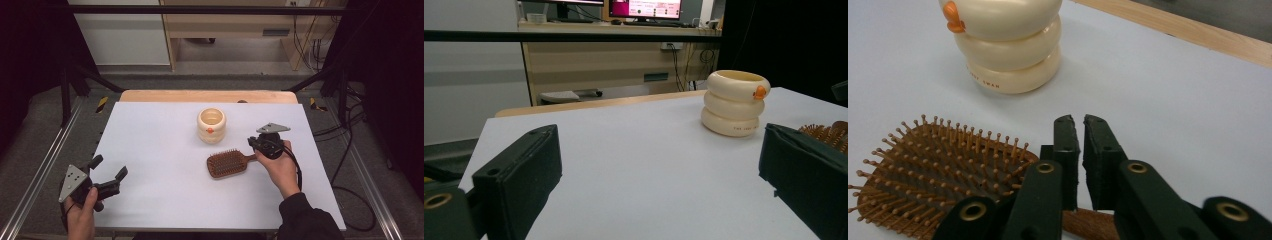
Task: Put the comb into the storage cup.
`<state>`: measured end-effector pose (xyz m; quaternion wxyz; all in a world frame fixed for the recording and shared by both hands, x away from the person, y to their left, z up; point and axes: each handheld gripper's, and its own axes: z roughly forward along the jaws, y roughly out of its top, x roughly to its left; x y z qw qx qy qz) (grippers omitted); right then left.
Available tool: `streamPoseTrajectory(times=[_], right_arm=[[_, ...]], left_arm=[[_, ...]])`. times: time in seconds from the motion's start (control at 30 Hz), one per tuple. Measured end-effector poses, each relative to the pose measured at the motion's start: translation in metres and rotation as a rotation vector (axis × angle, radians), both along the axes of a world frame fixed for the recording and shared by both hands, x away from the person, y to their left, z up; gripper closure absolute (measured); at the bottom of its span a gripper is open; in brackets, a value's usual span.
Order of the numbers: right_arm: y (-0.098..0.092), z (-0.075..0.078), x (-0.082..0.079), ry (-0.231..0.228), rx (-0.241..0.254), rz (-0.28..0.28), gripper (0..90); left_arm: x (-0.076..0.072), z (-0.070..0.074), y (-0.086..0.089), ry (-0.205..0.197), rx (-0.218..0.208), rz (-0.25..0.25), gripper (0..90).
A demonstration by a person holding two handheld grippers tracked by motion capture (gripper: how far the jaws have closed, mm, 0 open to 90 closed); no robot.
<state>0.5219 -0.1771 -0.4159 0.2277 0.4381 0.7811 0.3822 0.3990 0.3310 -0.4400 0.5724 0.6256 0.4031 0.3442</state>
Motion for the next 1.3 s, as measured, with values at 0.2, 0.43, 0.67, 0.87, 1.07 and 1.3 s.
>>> streamPoseTrajectory(times=[0.2, 0.43, 0.67, 0.87, 1.07, 1.3], right_arm=[[0.003, -0.008, 0.011, 0.034, -0.017, 0.003, 90.0], [0.009, -0.015, 0.019, 0.065, -0.049, 0.006, 90.0], [0.012, -0.023, 0.027, 0.103, -0.08, -0.004, 90.0], [0.013, -0.029, 0.03, 0.126, -0.106, -0.003, 90.0], [0.013, -0.032, 0.03, 0.144, -0.13, 0.01, 90.0], [0.016, -0.045, 0.029, 0.2, -0.168, 0.033, 90.0]], left_arm=[[0.0, 0.0, 0.0, 0.001, 0.0, 0.001, 3.6], [0.0, 0.0, 0.0, 0.002, -0.001, 0.001, 3.6], [0.0, 0.0, 0.001, 0.001, -0.002, 0.0, 3.6], [0.0, 0.0, 0.0, 0.001, 0.0, -0.002, 3.6], [0.0, 0.0, 0.0, 0.001, 0.001, -0.003, 3.7], [0.0, 0.0, 0.001, 0.002, 0.0, -0.004, 3.7]])
